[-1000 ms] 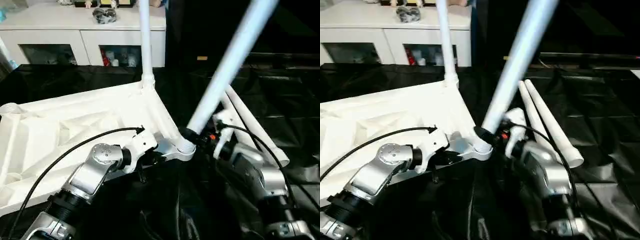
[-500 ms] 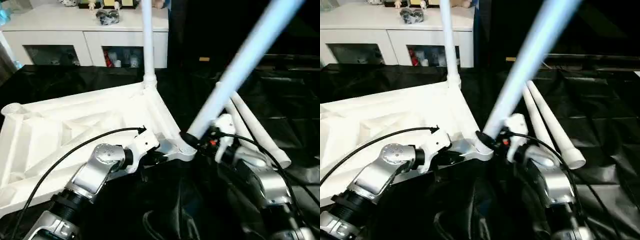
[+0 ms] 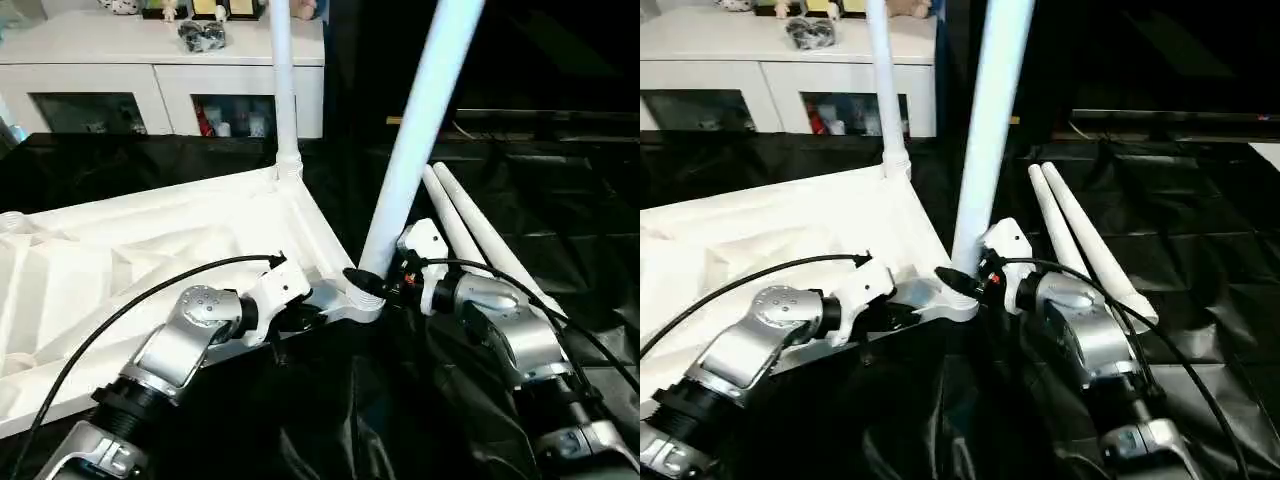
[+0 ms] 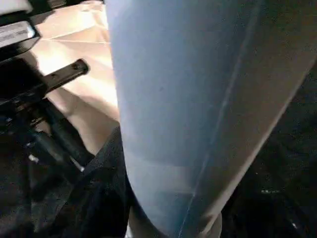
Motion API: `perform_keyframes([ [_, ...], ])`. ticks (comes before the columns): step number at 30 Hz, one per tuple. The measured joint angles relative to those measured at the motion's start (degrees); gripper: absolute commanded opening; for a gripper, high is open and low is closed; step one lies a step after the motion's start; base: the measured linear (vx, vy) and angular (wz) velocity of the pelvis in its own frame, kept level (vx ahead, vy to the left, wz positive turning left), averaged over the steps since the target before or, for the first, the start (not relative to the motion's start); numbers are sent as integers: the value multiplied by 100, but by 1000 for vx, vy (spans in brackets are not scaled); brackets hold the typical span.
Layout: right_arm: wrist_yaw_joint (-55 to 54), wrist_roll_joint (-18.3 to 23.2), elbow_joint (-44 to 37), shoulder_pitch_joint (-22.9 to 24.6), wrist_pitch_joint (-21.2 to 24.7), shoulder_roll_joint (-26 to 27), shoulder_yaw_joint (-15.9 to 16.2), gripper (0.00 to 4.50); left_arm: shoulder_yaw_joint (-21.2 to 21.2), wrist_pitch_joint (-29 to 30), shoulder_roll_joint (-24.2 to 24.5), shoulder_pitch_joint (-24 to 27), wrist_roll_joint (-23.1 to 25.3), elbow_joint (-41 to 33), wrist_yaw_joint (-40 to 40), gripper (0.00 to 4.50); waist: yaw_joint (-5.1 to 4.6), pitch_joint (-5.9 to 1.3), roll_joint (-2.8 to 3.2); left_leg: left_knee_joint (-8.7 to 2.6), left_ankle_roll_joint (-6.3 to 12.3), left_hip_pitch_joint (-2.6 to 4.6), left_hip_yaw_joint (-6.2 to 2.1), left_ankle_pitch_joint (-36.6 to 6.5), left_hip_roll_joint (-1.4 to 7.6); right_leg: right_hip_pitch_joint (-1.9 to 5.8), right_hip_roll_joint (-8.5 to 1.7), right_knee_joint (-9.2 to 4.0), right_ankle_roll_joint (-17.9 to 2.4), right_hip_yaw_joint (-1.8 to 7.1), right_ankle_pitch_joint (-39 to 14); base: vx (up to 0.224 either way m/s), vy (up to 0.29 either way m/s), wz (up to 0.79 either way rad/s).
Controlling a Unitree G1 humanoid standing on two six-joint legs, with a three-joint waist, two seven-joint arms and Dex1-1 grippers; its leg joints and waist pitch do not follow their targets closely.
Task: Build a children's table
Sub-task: Insert table leg to table base
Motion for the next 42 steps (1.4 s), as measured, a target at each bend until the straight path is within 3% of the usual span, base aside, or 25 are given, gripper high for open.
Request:
perform_keyframes([
  [9, 1065, 124, -163, 26, -102, -256, 188, 189, -58, -111, 447, 108, -74, -348, -671, 0, 11, 41, -59, -49, 0, -2, 3, 0, -1, 3, 1, -52, -5, -8, 2, 0, 0, 0],
  [18, 1385, 201, -245, 28, -231, -319, 270, 189, -64, 25, 517, 109, -117, -553, -799, 0, 41, 110, -120, -89, 0, 6, 13, 0, -3, 1, 1, -72, -8, -6, -2, 0, 0, 0],
  [26, -169, -155, 831, -542, -556, 412, 42, 189, 257, 786, 105, 102, 112, -653, 316, 0, -82, 179, -139, -104, -5, 43, 1, 0, -4, -15, -1, -74, 8, -18, -11, -6, 1, -2],
  [31, -1606, -314, 1667, -1137, -607, 995, -145, 189, 542, 1818, -564, 91, 359, -969, 1462, 0, -187, 241, -105, -103, -6, 43, -7, 1, -6, -33, -1, -95, -1, -23, -6, 0, 0, 0],
  [36, -2295, -424, 2062, -1444, -631, 1324, -264, 189, 603, 2403, -928, 95, 549, -1260, 2115, 0, -176, 244, -105, -110, -7, 40, -7, 1, -4, -40, 0, -93, -31, -27, 16, 0, 0, 0],
  [42, -2364, -454, 2221, -1530, -752, 1449, -288, 189, 603, 2422, -972, 95, 554, -1326, 2240, 0, -163, 243, -103, -125, -14, 39, -5, -4, -4, -39, 1, -95, -65, -27, 39, 0, 0, 0],
])
